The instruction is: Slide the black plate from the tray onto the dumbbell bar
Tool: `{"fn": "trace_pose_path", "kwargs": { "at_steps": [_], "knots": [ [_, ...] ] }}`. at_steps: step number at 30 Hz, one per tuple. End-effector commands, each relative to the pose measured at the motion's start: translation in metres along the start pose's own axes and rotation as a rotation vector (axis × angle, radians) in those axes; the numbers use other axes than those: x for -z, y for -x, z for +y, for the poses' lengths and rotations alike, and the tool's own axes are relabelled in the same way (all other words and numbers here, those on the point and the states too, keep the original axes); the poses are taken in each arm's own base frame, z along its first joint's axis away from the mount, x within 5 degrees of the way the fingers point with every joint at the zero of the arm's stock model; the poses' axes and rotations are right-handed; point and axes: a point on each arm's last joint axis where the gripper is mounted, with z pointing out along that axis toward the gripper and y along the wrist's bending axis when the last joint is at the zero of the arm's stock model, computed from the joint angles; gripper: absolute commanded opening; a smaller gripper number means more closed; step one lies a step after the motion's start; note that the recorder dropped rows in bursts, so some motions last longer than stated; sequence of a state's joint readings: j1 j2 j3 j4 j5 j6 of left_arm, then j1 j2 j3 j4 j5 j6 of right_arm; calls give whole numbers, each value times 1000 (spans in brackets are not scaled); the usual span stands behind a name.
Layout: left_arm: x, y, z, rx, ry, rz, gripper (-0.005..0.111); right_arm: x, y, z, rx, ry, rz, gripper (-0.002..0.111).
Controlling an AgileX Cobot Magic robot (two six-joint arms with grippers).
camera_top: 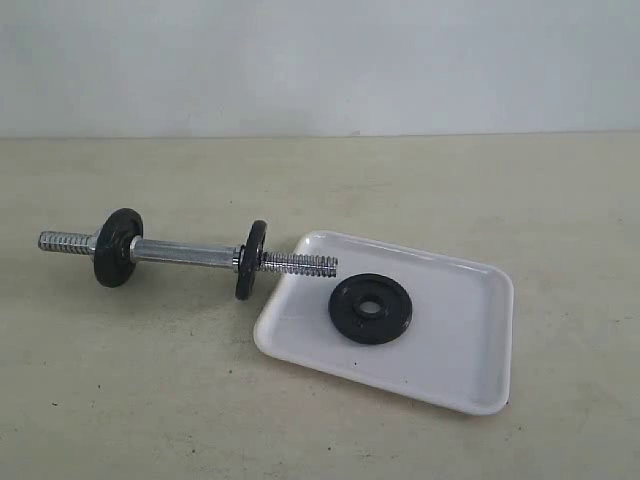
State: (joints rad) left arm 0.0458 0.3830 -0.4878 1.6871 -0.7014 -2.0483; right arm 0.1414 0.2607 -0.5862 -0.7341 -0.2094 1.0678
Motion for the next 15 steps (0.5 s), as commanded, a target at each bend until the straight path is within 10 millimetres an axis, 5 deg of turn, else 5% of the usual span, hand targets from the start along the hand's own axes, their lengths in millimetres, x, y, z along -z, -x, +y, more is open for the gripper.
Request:
{"fn": "trace_pose_path", "kwargs": {
  "at_steps": [1,15],
  "knots": [
    [0,4,-1,19,-11,-19,4,-1,4,5,-24,57,-31,0],
    [0,12,-5,142,-60,-111,4,-1,4,6,-24,66,-36,0]
  ]
}}
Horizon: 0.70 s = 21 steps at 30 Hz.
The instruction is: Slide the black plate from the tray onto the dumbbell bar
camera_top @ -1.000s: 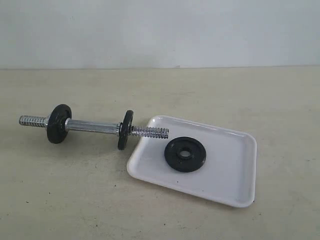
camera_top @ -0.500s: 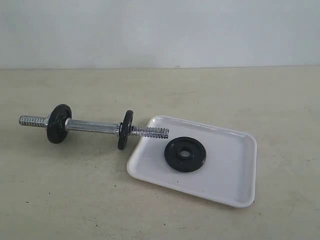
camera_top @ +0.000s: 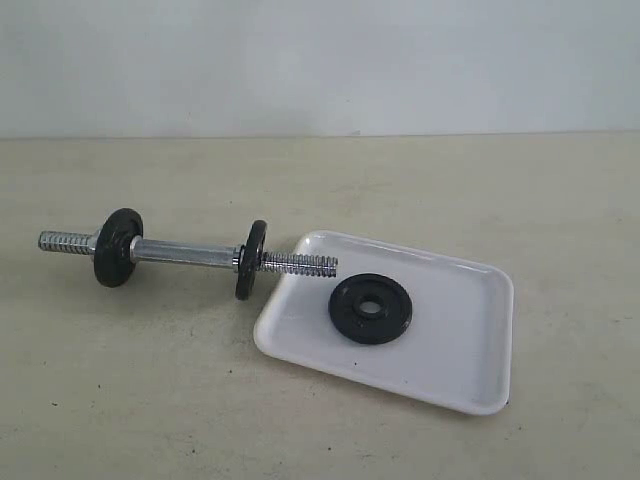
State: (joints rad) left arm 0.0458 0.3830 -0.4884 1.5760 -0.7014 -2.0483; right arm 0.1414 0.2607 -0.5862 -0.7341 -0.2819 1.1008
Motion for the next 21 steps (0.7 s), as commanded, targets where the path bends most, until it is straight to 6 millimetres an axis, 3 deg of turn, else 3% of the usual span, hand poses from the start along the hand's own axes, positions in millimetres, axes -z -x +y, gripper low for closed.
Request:
{"fn": "trace_pose_path", "kwargs": {
  "at_steps": [1,8,10,13,15,17,20,21],
  "knots": [
    [0,7,-3,67,-31,-54,4,-1,1,0,9,1,-1,0],
    [0,6,-3,-121,-21,-43,5,-1,1,1,-17,3,-2,0],
    [0,4,-2,-154,-16,-31,11,-1,1,1,-12,5,-2,2],
    [0,2,-1,-183,-8,-7,34,-1,0,1,31,13,8,15],
    [0,2,-1,-178,-6,-1,61,-1,0,2,7,14,11,31],
    [0,2,0,-98,4,-6,86,-1,0,1,-34,12,12,57],
    [0,3,2,-42,26,-10,107,-1,-1,0,-55,1,16,106],
    [0,3,2,-42,26,-10,110,-1,-1,0,-56,-6,20,105]
  ]
}}
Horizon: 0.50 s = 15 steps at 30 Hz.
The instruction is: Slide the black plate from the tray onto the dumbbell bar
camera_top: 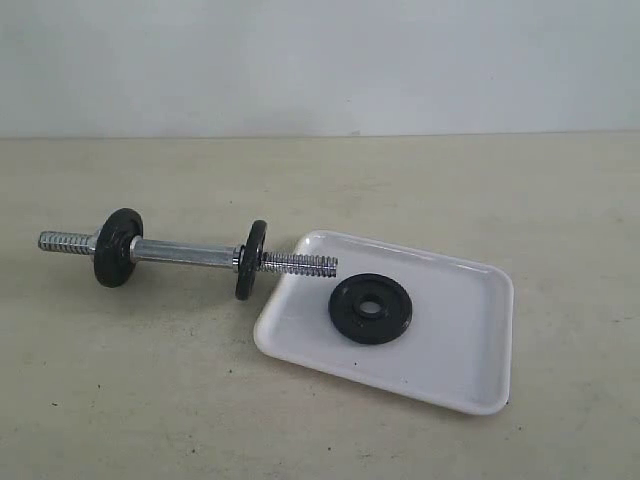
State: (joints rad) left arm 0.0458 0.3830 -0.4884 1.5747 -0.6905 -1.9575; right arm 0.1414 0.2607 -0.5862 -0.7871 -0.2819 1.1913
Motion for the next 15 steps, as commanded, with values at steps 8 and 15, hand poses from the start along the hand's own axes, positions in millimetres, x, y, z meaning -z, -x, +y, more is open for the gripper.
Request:
{"fn": "trace_pose_path", "kwargs": {
  "at_steps": [8,15],
  "knots": [
    [0,-1,-3,51,-31,23,110,-1,0,-2,-59,-24,10,105],
    [0,-4,-10,50,-106,51,110,-1,0,-1,-110,-20,14,105]
  ]
}}
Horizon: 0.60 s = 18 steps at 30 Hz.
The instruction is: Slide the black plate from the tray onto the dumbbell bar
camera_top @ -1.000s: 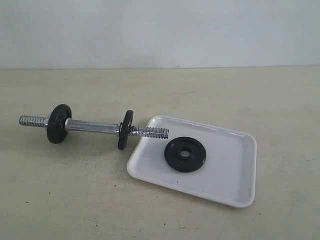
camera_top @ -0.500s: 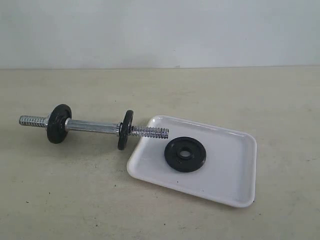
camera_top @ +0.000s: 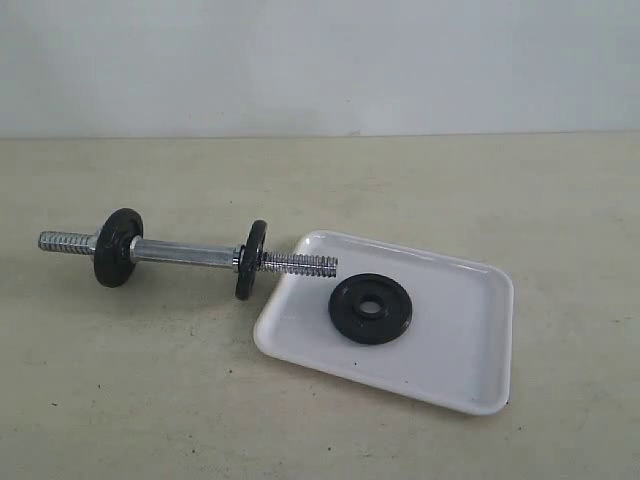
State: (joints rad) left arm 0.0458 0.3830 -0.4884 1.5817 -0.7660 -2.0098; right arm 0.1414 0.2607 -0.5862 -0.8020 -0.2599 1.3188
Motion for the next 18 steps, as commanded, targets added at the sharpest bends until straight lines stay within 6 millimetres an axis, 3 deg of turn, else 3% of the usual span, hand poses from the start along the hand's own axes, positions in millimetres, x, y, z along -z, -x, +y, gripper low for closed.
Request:
{"fn": "trace_pose_path", "kwargs": {
  "at_steps": [1,4,10,18],
  "knots": [
    [0,0,-4,14,-44,8,110,-1,1,1,0,1,3,105],
    [0,0,-5,-35,-59,8,110,-1,-1,2,16,24,14,105],
    [-1,-7,-2,-430,-54,72,110,2,-14,15,90,199,101,105],
    [-29,14,18,-479,-53,189,110,11,-28,35,230,466,218,105]
  ]
}}
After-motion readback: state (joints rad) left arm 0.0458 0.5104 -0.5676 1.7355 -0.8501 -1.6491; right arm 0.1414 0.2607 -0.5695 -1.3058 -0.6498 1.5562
